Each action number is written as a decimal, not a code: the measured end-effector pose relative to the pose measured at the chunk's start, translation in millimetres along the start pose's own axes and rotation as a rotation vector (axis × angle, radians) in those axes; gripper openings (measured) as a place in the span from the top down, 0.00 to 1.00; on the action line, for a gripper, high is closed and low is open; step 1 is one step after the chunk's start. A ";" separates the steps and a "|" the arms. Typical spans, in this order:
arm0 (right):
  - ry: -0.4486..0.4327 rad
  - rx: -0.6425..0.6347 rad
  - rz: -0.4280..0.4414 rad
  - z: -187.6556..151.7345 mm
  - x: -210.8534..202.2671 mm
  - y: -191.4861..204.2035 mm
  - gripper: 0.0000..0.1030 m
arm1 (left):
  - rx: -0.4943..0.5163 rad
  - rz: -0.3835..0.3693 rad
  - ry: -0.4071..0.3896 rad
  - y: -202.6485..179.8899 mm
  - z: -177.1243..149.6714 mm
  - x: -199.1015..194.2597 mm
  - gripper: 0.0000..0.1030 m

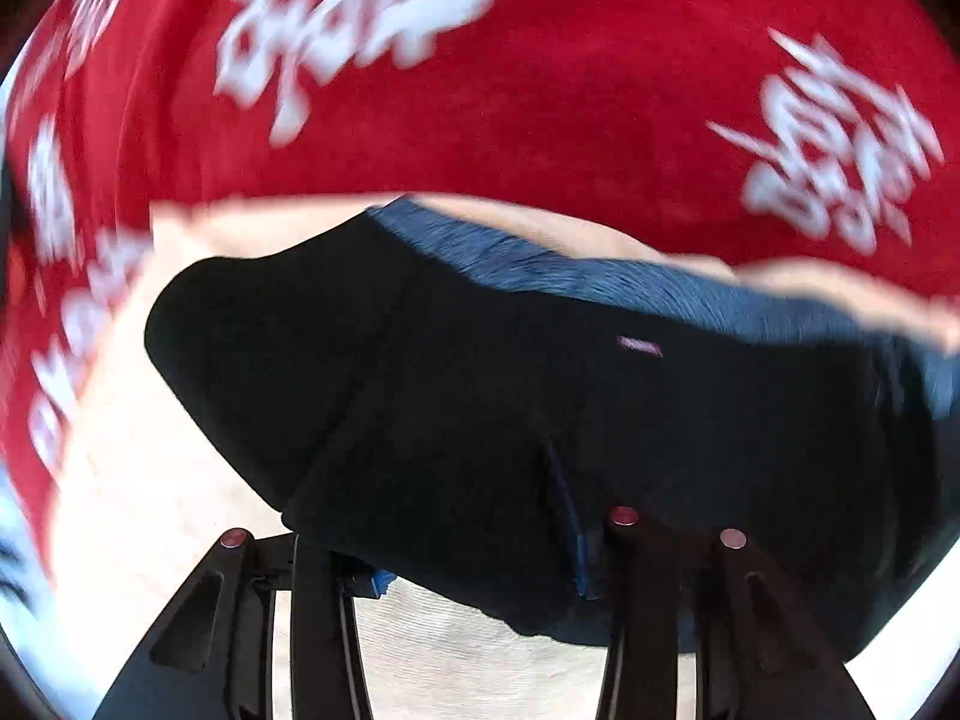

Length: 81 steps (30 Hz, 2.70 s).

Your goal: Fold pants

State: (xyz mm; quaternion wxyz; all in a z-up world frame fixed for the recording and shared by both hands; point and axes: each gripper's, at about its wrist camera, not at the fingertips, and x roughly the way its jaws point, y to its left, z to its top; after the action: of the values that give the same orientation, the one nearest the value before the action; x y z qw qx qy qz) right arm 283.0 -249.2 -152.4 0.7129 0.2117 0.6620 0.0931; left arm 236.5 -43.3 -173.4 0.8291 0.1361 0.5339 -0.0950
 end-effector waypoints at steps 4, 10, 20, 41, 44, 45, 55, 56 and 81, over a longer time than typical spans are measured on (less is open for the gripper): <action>0.081 -0.069 0.106 49.9 8.3 41.4 0.24 | 0.118 0.076 -0.040 -19.9 -4.8 -3.7 0.58; 0.257 -0.262 0.131 100.4 53.6 132.9 0.23 | 0.209 0.131 -0.072 -31.4 -11.6 -3.3 0.58; 0.553 -0.404 -0.047 94.5 150.0 197.9 0.56 | 0.235 0.146 -0.080 -38.5 -18.1 -15.0 0.58; -0.078 0.010 0.398 12.9 -101.2 -40.3 0.83 | 0.400 -0.166 -0.323 -191.7 1.9 -160.8 0.58; -0.150 0.088 0.406 -20.9 -133.0 -97.1 0.83 | 0.434 -0.267 -0.295 -229.3 -0.9 -166.5 0.58; -0.167 0.115 0.406 -34.0 -140.6 -117.4 0.83 | 0.448 -0.306 -0.274 -245.1 -4.2 -166.3 0.58; -0.201 0.361 0.384 -113.6 -126.3 -259.0 0.83 | 0.576 -0.350 -0.114 -346.3 -43.4 -119.8 0.58; -0.198 0.373 0.382 -117.2 -121.2 -267.1 0.83 | 0.591 -0.340 -0.106 -353.4 -48.1 -114.7 0.57; -0.196 0.411 0.172 -130.1 -84.1 -282.1 0.74 | 0.570 -0.356 -0.006 -342.3 -36.0 -123.7 0.23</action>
State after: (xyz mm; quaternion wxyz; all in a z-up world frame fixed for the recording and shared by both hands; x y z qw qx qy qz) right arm 104.5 -512.5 -200.6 0.7051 0.4158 0.5743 -0.0044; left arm 51.0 -353.4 -117.4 0.7298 0.2668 0.4988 -0.3840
